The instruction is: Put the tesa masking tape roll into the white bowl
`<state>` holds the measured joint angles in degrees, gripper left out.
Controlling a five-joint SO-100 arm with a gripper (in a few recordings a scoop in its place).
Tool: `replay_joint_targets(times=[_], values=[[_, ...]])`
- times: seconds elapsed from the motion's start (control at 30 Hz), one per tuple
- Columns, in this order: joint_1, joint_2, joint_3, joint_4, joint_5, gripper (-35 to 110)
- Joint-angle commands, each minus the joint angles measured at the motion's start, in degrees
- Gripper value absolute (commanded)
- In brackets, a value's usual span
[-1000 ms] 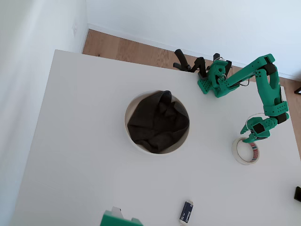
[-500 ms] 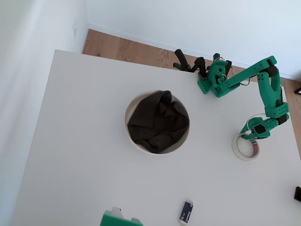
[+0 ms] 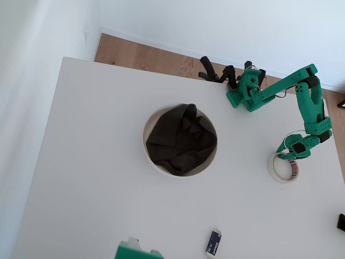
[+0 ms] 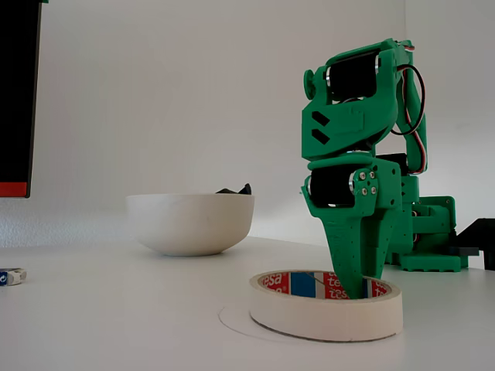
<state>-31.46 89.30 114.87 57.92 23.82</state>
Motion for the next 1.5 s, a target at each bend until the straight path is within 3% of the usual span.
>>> replay_joint_targets(times=[0.0,0.4,0.67,1.07,1.47], values=[[-0.3,10.1,-2.5,2.5,-0.7,-8],[3.7,31.8,-13.3,21.2,-3.3,-8],[17.7,38.5,-25.9,28.2,-7.3,-8],[47.8,35.2,-27.3,19.6,-15.6,-8],[70.8,16.0,-35.1,8.5,-16.2,-8]])
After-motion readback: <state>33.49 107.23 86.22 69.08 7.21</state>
